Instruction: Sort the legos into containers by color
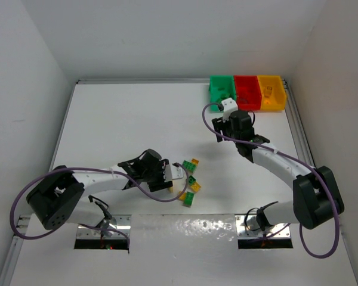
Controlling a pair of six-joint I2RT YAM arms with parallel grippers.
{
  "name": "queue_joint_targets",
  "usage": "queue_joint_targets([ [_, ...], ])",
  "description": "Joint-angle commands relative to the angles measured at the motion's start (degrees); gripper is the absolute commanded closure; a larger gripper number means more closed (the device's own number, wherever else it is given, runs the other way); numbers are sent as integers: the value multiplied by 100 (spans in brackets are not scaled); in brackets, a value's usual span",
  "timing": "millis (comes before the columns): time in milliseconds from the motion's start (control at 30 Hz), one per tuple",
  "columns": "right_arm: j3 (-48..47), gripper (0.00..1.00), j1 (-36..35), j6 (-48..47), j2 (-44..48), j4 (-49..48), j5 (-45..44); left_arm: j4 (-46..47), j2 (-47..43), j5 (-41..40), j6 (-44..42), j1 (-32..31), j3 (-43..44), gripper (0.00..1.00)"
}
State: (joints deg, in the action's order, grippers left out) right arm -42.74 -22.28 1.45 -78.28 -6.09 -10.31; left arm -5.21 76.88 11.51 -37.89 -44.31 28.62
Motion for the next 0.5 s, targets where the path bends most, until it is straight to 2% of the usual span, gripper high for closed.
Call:
queue_joint_targets([
  [0, 2, 31, -31, -110, 129, -68, -77, 56, 2, 150, -280, -51, 91, 43],
  [67, 20, 31, -39, -110, 129, -77, -77, 64, 2, 159, -315, -51, 91, 40],
  [100, 38, 31, -31, -110, 120, -86, -86, 56, 2, 185, -350, -51, 100, 34],
  [200, 29, 31, -39, -110, 103, -59, -86, 55, -24, 142, -500, -51, 170, 28],
  [467, 64, 31, -30, -312, 102, -51, -77, -577, 20, 431, -1457, -51, 416, 26],
])
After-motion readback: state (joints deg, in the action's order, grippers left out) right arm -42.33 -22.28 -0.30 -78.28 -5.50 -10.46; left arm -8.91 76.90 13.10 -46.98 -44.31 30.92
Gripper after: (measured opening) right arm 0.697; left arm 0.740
